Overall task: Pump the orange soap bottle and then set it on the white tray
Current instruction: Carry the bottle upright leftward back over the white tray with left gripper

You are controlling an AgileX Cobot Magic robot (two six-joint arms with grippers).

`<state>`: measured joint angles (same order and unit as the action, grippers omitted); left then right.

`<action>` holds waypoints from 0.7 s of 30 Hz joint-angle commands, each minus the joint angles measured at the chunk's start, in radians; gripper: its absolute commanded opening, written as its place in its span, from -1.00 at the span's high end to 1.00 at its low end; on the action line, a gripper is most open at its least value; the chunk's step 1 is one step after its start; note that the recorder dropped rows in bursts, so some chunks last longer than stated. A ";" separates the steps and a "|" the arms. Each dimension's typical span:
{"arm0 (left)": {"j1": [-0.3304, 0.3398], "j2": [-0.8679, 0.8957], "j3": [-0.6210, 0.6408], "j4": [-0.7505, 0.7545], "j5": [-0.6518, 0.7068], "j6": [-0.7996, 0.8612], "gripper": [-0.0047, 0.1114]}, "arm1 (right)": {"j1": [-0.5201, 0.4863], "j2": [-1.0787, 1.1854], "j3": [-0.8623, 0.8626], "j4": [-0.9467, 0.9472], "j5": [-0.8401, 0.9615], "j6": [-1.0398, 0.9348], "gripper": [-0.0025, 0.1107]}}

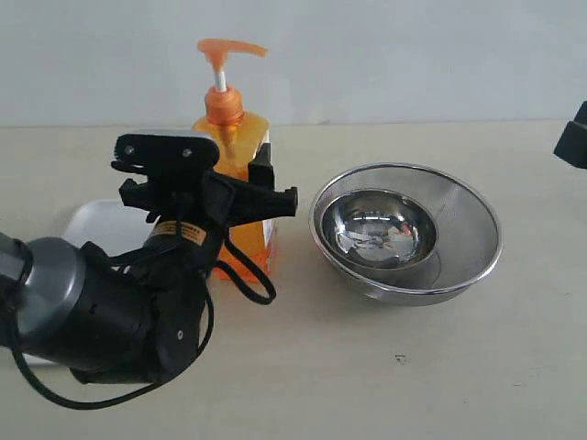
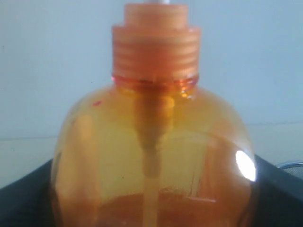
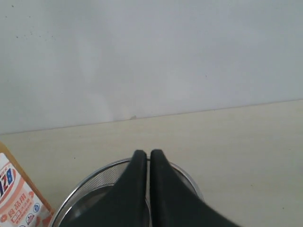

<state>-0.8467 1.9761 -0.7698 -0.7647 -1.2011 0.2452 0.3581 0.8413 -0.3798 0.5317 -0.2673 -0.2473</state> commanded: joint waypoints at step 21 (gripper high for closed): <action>0.000 -0.009 0.067 0.047 -0.020 -0.062 0.84 | 0.001 -0.005 0.001 -0.004 0.004 0.003 0.96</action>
<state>-0.8467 1.9717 -0.7152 -0.7063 -1.2402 0.1940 0.3581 0.8413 -0.3798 0.5317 -0.2655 -0.2453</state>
